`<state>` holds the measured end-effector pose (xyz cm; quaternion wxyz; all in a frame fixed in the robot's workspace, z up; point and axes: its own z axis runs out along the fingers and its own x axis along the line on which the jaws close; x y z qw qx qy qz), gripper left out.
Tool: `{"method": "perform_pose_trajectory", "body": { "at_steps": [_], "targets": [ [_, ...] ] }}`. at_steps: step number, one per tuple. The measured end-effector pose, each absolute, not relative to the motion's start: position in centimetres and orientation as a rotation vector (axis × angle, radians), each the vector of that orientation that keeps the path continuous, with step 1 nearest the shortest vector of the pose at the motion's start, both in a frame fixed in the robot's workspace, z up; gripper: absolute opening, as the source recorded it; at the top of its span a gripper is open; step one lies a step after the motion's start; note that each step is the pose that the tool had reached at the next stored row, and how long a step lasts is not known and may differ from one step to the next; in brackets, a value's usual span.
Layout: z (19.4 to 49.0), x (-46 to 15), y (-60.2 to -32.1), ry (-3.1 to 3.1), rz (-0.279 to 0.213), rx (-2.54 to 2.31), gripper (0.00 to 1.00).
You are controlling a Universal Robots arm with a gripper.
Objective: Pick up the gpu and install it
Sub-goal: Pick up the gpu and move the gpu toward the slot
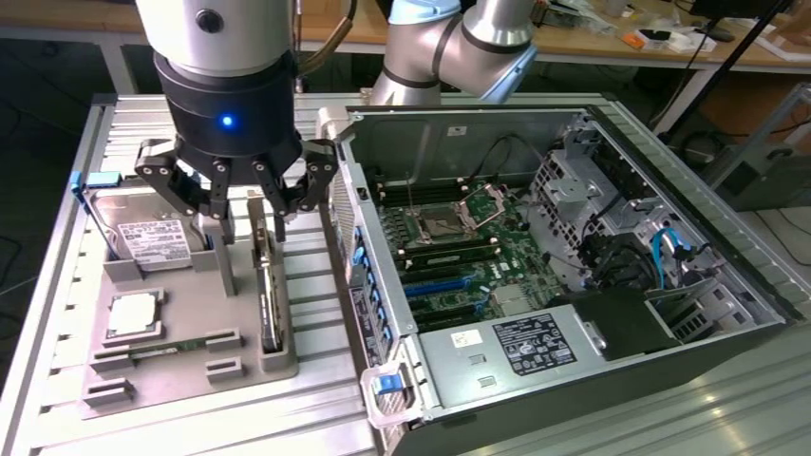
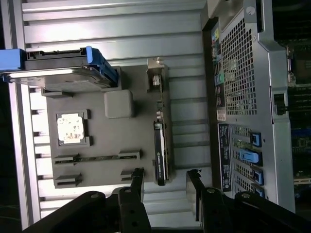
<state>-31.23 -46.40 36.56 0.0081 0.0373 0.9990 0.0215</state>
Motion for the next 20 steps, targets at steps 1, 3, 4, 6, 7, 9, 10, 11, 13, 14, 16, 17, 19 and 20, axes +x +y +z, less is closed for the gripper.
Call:
{"method": "perform_pose_trajectory", "body": {
  "at_steps": [1, 3, 4, 6, 7, 9, 10, 11, 13, 14, 16, 17, 19, 20],
  "targets": [
    [36.4, -31.2, -46.4, 3.122, 0.067, 0.117, 0.48],
    [36.1, -31.2, -46.4, 3.122, 0.067, 0.117, 0.48],
    [35.9, -31.2, -46.4, 3.122, 0.067, 0.117, 0.48],
    [35.4, -31.2, -46.4, 3.122, 0.067, 0.117, 0.48],
    [35.1, -31.2, -46.4, 3.122, 0.067, 0.117, 0.48],
    [34.6, -31.2, -46.4, 3.122, 0.067, 0.117, 0.48],
    [34.3, -31.2, -46.4, 3.122, 0.067, 0.117, 0.48],
    [34.1, -31.2, -46.4, 3.122, 0.067, 0.117, 0.48],
    [33.8, -31.2, -46.4, 3.122, 0.067, 0.117, 0.48],
    [33.6, -31.2, -46.4, 3.122, 0.067, 0.117, 0.48],
    [33.2, -31.2, -46.4, 3.122, 0.067, 0.117, 0.48],
    [33.0, -31.2, -46.4, 3.122, 0.067, 0.117, 0.48],
    [32.7, -31.2, -46.4, 3.122, 0.067, 0.117, 0.48],
    [32.5, -31.2, -46.4, 3.122, 0.067, 0.117, 0.48]
  ]
}}
